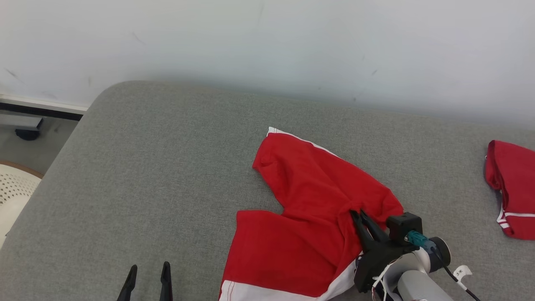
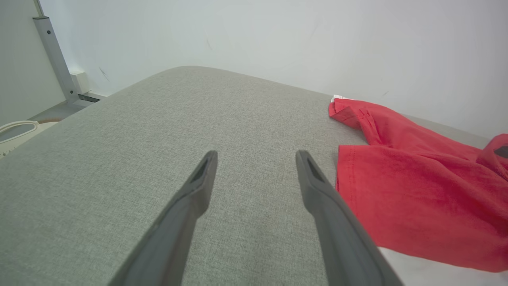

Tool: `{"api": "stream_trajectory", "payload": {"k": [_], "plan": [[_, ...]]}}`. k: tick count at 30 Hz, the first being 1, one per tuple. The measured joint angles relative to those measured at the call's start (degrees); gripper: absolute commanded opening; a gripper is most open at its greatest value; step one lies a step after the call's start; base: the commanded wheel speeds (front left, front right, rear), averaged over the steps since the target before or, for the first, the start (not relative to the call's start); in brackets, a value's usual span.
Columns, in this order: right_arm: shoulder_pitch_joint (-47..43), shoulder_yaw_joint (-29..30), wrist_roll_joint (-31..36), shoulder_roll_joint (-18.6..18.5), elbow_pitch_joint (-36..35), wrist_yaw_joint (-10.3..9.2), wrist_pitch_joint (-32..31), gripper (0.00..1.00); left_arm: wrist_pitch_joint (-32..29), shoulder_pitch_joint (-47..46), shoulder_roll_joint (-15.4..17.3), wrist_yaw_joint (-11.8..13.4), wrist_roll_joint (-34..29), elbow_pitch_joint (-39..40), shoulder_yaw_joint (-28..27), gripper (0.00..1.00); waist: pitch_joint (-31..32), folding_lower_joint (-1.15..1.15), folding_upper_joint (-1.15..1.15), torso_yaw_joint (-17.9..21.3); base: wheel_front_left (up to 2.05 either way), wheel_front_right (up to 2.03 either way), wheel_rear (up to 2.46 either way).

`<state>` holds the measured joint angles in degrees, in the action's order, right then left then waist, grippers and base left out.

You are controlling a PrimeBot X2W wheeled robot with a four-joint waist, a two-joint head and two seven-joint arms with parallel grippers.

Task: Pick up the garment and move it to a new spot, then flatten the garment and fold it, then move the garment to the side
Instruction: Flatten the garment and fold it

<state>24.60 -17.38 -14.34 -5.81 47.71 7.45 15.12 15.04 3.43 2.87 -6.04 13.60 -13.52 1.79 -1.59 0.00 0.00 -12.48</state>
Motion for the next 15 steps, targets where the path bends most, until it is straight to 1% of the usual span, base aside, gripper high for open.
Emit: {"api": "stream_trajectory", "payload": {"k": [1, 2, 3, 4, 6, 7, 10, 15], "plan": [[0.33, 0.01, -0.02, 0.12, 0.51, 0.0, 0.0, 0.0, 0.0, 0.01, -0.02, 0.02, 0.07, -0.05, 0.07, 1.0, 0.01, 0.0, 0.0, -0.1, 0.0, 0.0, 0.0], [0.51, 0.03, -0.13, 0.3, 0.86, 0.0, 0.0, 0.24, 0.0, 0.03, -0.02, 0.08, 0.12, -0.09, 0.05, 1.0, 0.02, 0.0, 0.0, -0.07, 0.0, 0.0, 0.0], [0.51, 0.07, -0.25, 0.48, 0.93, 0.0, 0.0, 0.78, 0.0, 0.06, -0.01, 0.12, 0.2, -0.1, 0.0, 1.0, 0.04, 0.0, 0.0, 0.05, 0.0, 0.0, 0.0], [0.47, 0.27, -0.67, 0.67, 0.76, 0.0, -0.01, 1.0, 0.0, 0.08, -0.01, 0.16, 0.44, -0.14, 0.01, 1.0, 0.07, 0.0, 0.0, 0.23, 0.0, 0.0, 0.0], [0.18, 0.35, -1.16, 0.85, -0.93, 0.0, 0.0, 1.0, 0.0, 0.11, -0.02, 0.15, 0.48, -0.24, 0.03, 1.0, 0.17, 0.0, 0.0, 0.66, 0.0, 0.0, 0.0], [-0.62, 0.59, -2.0, 0.82, -4.02, 0.0, 0.0, 1.0, 0.0, 0.12, -0.01, 0.13, 0.45, -0.29, 0.21, 1.0, 0.33, 0.0, 0.0, 1.13, 0.0, 0.0, 0.0], [-3.79, 1.87, -3.22, 0.53, -9.4, 0.0, -0.01, 1.0, 0.0, 0.16, -0.01, 0.02, 0.32, -0.41, 0.13, 1.0, 0.75, 0.0, 0.0, 1.82, 0.0, 0.0, 0.0], [-10.4, 4.75, -2.92, -0.93, -18.95, 0.0, -0.01, 1.0, 0.0, 0.5, -0.02, -0.09, -0.08, -0.29, -0.11, 1.0, 1.31, 0.0, 0.0, 3.11, 0.0, 0.0, 0.0]]}}
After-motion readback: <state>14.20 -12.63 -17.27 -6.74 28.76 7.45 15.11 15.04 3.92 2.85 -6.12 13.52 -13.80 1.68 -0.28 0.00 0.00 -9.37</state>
